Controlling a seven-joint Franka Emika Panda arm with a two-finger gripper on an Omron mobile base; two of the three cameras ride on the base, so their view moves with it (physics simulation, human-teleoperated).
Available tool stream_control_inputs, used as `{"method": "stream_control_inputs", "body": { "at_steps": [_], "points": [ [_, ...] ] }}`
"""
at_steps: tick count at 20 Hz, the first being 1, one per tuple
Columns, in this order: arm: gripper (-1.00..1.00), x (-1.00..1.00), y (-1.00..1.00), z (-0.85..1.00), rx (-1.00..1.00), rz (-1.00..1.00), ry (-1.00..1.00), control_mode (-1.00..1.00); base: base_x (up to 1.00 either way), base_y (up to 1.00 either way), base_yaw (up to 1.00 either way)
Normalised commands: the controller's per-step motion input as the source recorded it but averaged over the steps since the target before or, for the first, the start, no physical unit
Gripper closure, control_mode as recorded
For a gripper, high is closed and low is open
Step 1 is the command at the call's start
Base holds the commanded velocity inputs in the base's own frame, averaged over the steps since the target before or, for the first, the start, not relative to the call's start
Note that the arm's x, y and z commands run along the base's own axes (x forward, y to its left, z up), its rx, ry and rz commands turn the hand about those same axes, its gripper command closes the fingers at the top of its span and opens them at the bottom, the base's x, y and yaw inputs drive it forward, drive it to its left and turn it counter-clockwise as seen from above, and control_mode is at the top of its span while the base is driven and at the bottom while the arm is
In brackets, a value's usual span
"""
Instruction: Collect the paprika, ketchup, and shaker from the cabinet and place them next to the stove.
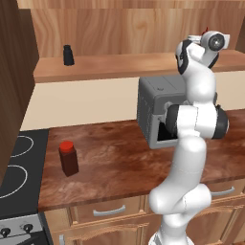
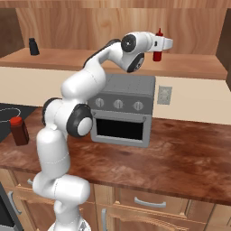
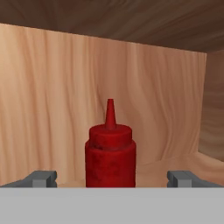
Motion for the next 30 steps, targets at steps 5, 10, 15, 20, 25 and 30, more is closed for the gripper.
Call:
{"method": "stream_control_inputs", "body": {
  "at_steps": [5, 10, 15, 20, 25, 30],
  "points": [
    [-1.0, 0.04, 0.0, 0.0, 0.0, 0.0, 0.0, -1.0, 0.0, 0.0, 0.0],
    [-1.0, 0.21, 0.0, -0.02, 0.0, 0.0, 0.0, -1.0, 0.0, 0.0, 0.0],
    [-1.0, 0.18, 0.0, -0.01, 0.0, 0.0, 0.0, -1.0, 0.0, 0.0, 0.0],
    [1.0, 0.12, -0.01, 0.0, 0.0, 0.0, 0.0, -1.0, 0.0, 0.0, 0.0],
    [1.0, 0.02, 0.0, 0.0, 0.0, 0.0, 0.0, -1.0, 0.0, 0.0, 0.0],
    [1.0, 0.0, 0.0, 0.0, 0.0, 0.0, 0.0, -1.0, 0.0, 0.0, 0.0]
  ]
}}
